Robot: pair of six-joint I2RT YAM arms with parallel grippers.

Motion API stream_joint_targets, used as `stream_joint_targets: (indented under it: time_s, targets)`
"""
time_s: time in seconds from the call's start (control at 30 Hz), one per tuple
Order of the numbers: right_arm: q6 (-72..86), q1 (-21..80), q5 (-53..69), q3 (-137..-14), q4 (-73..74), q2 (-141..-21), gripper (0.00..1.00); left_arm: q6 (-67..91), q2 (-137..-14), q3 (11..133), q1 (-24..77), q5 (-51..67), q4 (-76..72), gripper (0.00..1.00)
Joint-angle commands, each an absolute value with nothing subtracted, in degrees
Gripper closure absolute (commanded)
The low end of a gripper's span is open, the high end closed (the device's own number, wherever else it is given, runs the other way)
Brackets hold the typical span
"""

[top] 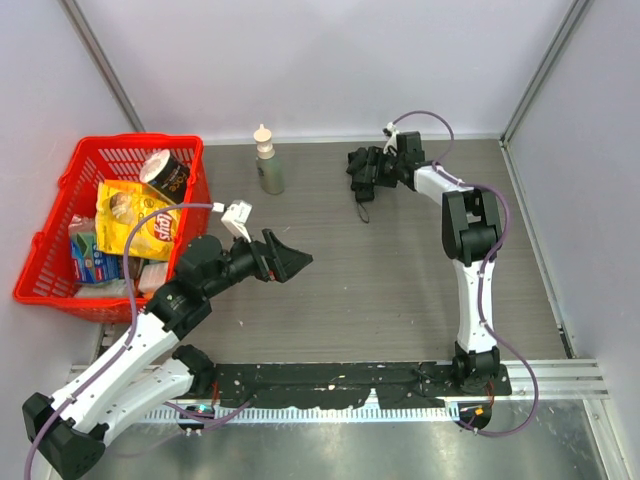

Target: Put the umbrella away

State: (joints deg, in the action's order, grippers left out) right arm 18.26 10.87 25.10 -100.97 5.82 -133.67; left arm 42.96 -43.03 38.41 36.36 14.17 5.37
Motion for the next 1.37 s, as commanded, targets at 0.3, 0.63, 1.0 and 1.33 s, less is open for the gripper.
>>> stream_joint_targets:
  time_s: [0.3,0.63,1.0,1.33]
  targets:
    - [13.00,10.81,13.54,-107.25,16.70,-123.70,0.16,43.16,-41.31,40.51,36.30,12.92,6.76,0.00]
    - [16.17,20.73,-14.92,-70.54,20.47,-82.33,0.16,43.06,-37.71,42.80,36.30,7.65,9.40,0.00]
    - [18.55,26.28,-16.44,-53.35,29.62,-30.38,0.16,39.47,-25.15,47.28,36.39,-1.47,8.26,0.00]
    - [15.82,26.28,-14.50,-60.03,27.60,-16.00,0.15,33.40,-16.70,53.52,36.30,-7.82,11.59,0.00]
